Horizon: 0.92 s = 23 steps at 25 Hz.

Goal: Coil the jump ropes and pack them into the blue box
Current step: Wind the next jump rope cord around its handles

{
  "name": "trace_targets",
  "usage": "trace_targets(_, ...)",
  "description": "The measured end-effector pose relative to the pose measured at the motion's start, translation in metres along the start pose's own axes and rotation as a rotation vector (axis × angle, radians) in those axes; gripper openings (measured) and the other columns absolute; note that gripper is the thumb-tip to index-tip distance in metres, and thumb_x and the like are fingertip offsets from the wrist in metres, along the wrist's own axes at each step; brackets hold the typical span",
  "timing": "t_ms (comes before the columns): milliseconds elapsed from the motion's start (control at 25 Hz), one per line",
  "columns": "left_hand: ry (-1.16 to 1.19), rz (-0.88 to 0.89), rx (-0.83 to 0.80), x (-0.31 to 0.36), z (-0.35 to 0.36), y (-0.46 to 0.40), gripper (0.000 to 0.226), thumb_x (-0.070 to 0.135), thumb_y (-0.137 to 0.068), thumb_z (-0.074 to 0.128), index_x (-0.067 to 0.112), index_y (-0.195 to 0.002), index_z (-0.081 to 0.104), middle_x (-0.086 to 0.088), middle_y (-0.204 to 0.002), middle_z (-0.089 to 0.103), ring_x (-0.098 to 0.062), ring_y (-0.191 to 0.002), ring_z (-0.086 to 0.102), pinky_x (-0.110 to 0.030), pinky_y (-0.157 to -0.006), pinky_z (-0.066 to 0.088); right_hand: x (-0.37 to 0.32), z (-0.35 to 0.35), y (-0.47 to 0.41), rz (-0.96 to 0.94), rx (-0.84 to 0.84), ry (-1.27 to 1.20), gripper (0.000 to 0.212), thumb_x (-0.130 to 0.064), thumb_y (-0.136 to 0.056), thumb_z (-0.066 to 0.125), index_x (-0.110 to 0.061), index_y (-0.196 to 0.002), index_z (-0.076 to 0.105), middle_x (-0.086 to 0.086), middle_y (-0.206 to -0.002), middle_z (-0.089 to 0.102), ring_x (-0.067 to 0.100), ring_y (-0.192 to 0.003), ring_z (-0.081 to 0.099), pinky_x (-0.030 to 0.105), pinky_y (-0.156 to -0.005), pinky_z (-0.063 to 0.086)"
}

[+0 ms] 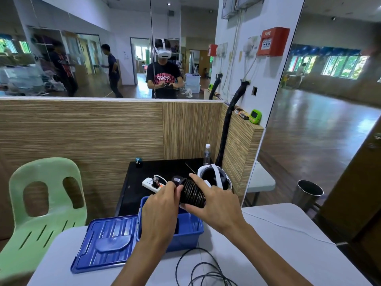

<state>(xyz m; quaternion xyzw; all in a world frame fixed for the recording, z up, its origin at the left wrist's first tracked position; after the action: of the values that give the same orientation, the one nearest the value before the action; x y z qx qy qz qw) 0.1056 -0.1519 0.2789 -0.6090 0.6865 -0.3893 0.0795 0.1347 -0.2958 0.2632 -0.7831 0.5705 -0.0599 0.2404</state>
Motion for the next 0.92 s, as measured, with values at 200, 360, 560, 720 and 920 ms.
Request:
trace_targets(200,0.203,-0.055,0.014,-0.006,0.007,0.006,0.018,0.029,-0.097,0.05,0.026,-0.083,0.04,0.014,-0.06,0.048,-0.007,-0.044,0.042,-0.02,-0.036,0.028,0.001,-0.003,0.001,0.011,-0.025,-0.046,0.076,-0.085,-0.078,0.037,-0.048,-0.142,0.023,-0.006,-0.101,0.068,0.017,-0.091,0.066,0.03,-0.069,0.053)
trace_targets(360,0.387,-0.041,-0.009,-0.007,0.01,0.014,0.019,0.023,-0.099,0.047,0.019,-0.08,0.048,0.007,-0.066,0.057,-0.014,-0.055,0.053,-0.035,-0.046,0.044,0.001,-0.004,0.003,0.017,-0.025,-0.091,0.073,-0.084,-0.079,0.04,-0.046,-0.141,0.029,-0.008,-0.1,0.068,0.012,-0.09,0.065,0.023,-0.066,0.048)
trace_targets(560,0.325,0.041,-0.037,-0.001,0.008,0.014,0.018,0.018,-0.099,0.048,0.017,-0.081,0.049,0.007,-0.07,0.056,-0.015,-0.061,0.049,-0.035,-0.05,0.046,0.002,-0.003,0.003,0.034,-0.027,-0.133,0.072,-0.082,-0.079,0.043,-0.046,-0.141,0.032,-0.009,-0.101,0.069,0.011,-0.089,0.065,0.023,-0.067,0.049)
trace_targets(720,0.368,0.017,-0.012,-0.004,0.007,0.005,0.012,0.012,-0.097,0.051,0.016,-0.086,0.055,0.012,-0.091,0.049,-0.004,-0.075,0.053,-0.017,-0.059,0.046,0.006,-0.007,0.003,0.05,-0.006,-0.174,0.071,-0.081,-0.08,0.046,-0.046,-0.141,0.035,-0.008,-0.102,0.069,0.011,-0.091,0.064,0.024,-0.071,0.052)
trace_targets(920,0.38,0.048,-0.04,-0.011,0.013,-0.009,0.008,0.007,-0.092,0.061,0.013,-0.086,0.062,0.01,-0.09,0.047,-0.002,-0.08,0.052,-0.01,-0.067,0.042,0.01,-0.007,0.009,0.044,0.001,-0.171,0.07,-0.084,-0.078,0.045,-0.045,-0.136,0.04,-0.009,-0.097,0.07,0.008,-0.085,0.065,0.025,-0.07,0.054)
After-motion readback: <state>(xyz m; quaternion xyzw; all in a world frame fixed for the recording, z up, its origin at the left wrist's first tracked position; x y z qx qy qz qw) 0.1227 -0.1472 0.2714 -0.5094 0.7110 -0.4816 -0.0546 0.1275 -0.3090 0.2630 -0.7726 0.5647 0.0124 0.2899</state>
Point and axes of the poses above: each hand's wrist, its own y-axis away from the middle knuckle, its own z-axis out of the palm, x = y × z, the point moved 6 cm from there along -y, towards the middle knuckle
